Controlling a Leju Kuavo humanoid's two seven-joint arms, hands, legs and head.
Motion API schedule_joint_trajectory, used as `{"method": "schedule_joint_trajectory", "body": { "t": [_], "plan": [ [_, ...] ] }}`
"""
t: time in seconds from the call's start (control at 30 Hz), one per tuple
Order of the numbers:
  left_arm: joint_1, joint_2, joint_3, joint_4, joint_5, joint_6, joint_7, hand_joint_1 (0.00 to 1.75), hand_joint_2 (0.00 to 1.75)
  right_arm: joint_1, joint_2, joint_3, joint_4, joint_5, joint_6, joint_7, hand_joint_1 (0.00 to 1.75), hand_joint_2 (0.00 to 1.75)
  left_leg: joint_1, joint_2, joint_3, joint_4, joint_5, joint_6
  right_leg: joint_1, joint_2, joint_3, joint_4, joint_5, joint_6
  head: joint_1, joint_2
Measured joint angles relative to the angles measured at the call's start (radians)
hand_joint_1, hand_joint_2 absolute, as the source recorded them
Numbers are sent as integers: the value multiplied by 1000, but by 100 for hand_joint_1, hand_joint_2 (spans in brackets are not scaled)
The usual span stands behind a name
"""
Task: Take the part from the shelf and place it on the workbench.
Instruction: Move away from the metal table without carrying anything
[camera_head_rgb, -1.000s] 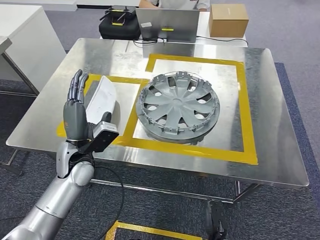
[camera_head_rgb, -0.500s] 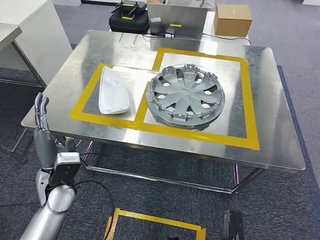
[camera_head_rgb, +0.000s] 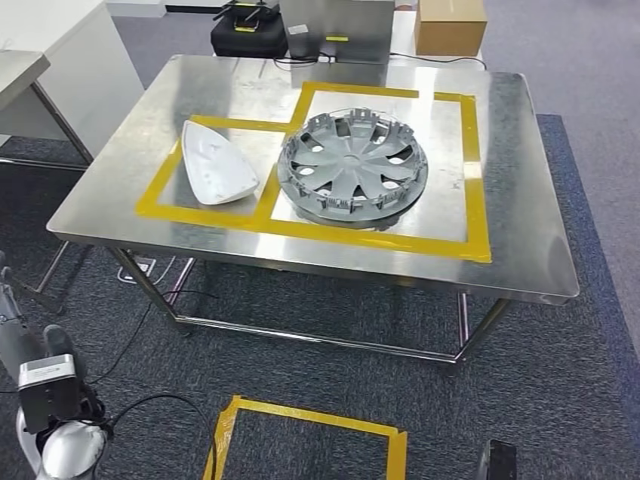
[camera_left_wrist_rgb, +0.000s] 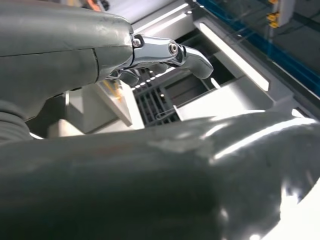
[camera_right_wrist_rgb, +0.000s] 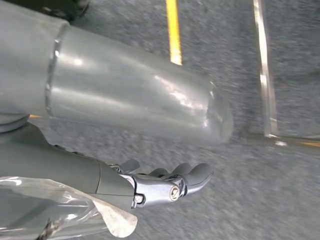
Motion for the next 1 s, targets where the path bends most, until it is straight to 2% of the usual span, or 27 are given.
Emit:
{"method": "schedule_joint_trajectory", "body": {
  "t": [0.03, 0.07, 0.1, 0.13, 0.17, 0.2, 0.23, 0.27, 0.33, 0.37, 0.4, 0.47, 0.5, 0.53, 0.57, 0.6, 0.63, 0.67, 0.7, 0.73, 0.77, 0.83, 0.87, 0.9, 0.93, 0.97, 1.0],
  "plan": [
    [13, 0, 3, -11, 8, 0, 0, 0, 0, 1, 0, -10, 5, 0, -2, 6, 0, 0, 0, 0, 9, 27, 1, 1, 2, 0, -15, 3, 10, 0, 0, 0],
    [23, -1, 6, -22, 16, 0, 0, 0, 0, 3, -1, -21, 11, 1, -5, 12, 0, 0, 0, 0, 34, 17, 19, 3, 4, -1, -30, 6, 20, 1, 0, 0],
    [30, -1, 7, -30, 21, 0, -1, 0, 0, 5, -1, -29, 15, 2, -8, 16, 0, 0, 0, 0, 75, -30, 47, 7, 5, -1, -44, 10, 28, 2, 0, 0],
    [34, -1, 7, -38, 25, 0, -1, 0, 0, 6, -1, -36, 18, 3, -11, 21, 0, 0, -1, -1, 126, -102, 65, 14, 7, -1, -56, 14, 35, 3, 0, 0],
    [37, -2, 7, -45, 29, 0, -2, 0, 0, 6, -1, -41, 20, 4, -13, 26, 0, 0, -2, -1, 175, -179, 71, 20, 9, 0, -66, 17, 42, 6, 0, 0],
    [40, -3, 7, -51, 33, -1, -2, 0, 0, 5, -1, -45, 23, 6, -16, 34, 0, 0, -4, -1, 210, -235, 71, 24, 10, 0, -71, 18, 50, 11, 1, 0],
    [45, -4, 8, -58, 38, -1, -3, 0, 0, 5, -1, -49, 27, 6, -19, 46, 0, 0, -7, -2, 228, -270, 66, 28, 9, 1, -74, 17, 58, 16, 0, 0],
    [53, -6, 8, -64, 44, -1, -4, 0, 0, 4, 0, -55, 31, 6, -22, 63, 0, 0, -10, -2, 231, -280, 66, 31, 8, 2, -76, 15, 66, 24, 0, 0],
    [73, -12, 8, -77, 54, -1, -5, 0, 0, 6, 0, -70, 44, 7, -31, 99, 0, 0, -10, -1, 218, -286, 85, 42, 5, 3, -80, 14, 69, 38, -2, 0],
    [82, -16, 8, -84, 60, -1, -5, 0, 0, 8, 0, -77, 50, 9, -37, 115, 0, 0, -8, 0, 208, -290, 96, 49, 4, 4, -89, 27, 47, 43, -1, 0],
    [90, -21, 8, -92, 67, -1, -5, 0, 0, 10, -1, -84, 55, 13, -42, 126, 0, 0, -6, 1, 196, -294, 109, 56, 4, 5, -103, 59, 8, 47, 1, 0],
    [104, -28, 8, -110, 88, -1, -5, 0, 0, 11, -1, -90, 61, 29, -45, 142, 0, 0, -6, -1, 167, -295, 129, 62, 2, 5, -138, 173, -91, 53, 6, 0],
    [110, -31, 8, -117, 98, -1, -6, 0, 0, 11, -1, -91, 64, 38, -43, 147, 0, 0, -6, -3, 152, -294, 141, 62, 2, 5, -151, 236, -118, 56, 7, 0],
    [115, -33, 8, -122, 105, -1, -6, 0, 0, 11, -1, -91, 67, 47, -40, 151, 0, 0, -6, -6, 137, -293, 152, 61, 2, 5, -153, 281, -119, 58, 7, 0],
    [119, -35, 8, -126, 109, -1, -6, 0, 0, 12, -1, -91, 70, 54, -38, 156, 0, 0, -7, -10, 123, -292, 164, 58, 2, 5, -142, 298, -97, 58, 7, 0],
    [123, -36, 9, -129, 110, -1, -6, 0, 0, 12, -1, -91, 72, 59, -37, 160, 0, 0, -6, -17, 109, -291, 174, 55, 2, 9, -112, 277, -65, 56, 7, 0],
    [125, -38, 9, -132, 111, -1, -6, 0, 0, 12, -1, -92, 74, 62, -37, 163, 0, 0, -6, -24, 97, -289, 184, 52, 2, 19, -64, 220, -39, 52, 7, 0],
    [126, -39, 10, -136, 111, -1, -6, 0, 0, 12, -1, -92, 76, 64, -36, 165, 0, 0, -8, -32, 86, -285, 193, 48, 3, 37, 1, 141, -31, 47, 8, 0],
    [126, -40, 10, -140, 112, -1, -6, 0, 0, 12, -1, -92, 77, 66, -36, 165, 0, 0, -10, -39, 77, -279, 200, 44, 2, 53, 59, 60, -40, 42, 8, 0],
    [126, -41, 10, -143, 111, -1, -6, 0, 0, 11, -1, -92, 78, 67, -36, 167, 0, 0, -11, -47, 71, -274, 208, 39, 2, 65, 97, 0, -56, 37, 8, 0],
    [126, -41, 10, -146, 111, -1, -6, 0, 0, 11, -2, -92, 80, 69, -35, 170, 0, 0, -13, -55, 66, -271, 215, 34, 3, 67, 117, -34, -70, 33, 8, 0],
    [130, -42, 11, -149, 111, -1, -6, 0, 0, 12, 0, -92, 86, 78, -35, 185, 0, 0, -12, -69, 59, -267, 224, 24, 0, 46, 110, -44, -71, 20, 8, 0],
    [133, -42, 12, -150, 111, -1, -6, 0, 0, 13, 0, -92, 88, 84, -35, 195, 0, 0, -11, -65, 52, -252, 208, 19, -1, 32, 108, -44, -66, 13, 6, 0],
    [135, -43, 13, -151, 111, -1, -6, 0, 0, 14, 1, -92, 90, 91, -35, 206, 0, 0, -10, -57, 41, -223, 180, 14, -3, 20, 104, -45, -61, 6, 3, 0],
    [137, -43, 13, -152, 111, -1, -6, 0, 0, 14, 2, -92, 92, 98, -35, 221, 0, 0, -8, -42, 23, -170, 138, 8, -4, 7, 101, -44, -57, 3, 0, 0],
    [137, -43, 14, -153, 111, -1, -6, 0, 0, 15, 2, -93, 95, 106, -35, 238, 0, 0, -6, -31, 3, -101, 92, 3, -3, -4, 97, -44, -54, 1, -2, 0],
    [138, -43, 14, -153, 111, -1, -6, 0, 0, 16, 2, -92, 98, 113, -34, 257, 0, 0, -3, -24, -15, -35, 59, -2, -3, -17, 94, -42, -52, 1, -2, 0]
  ]
}}
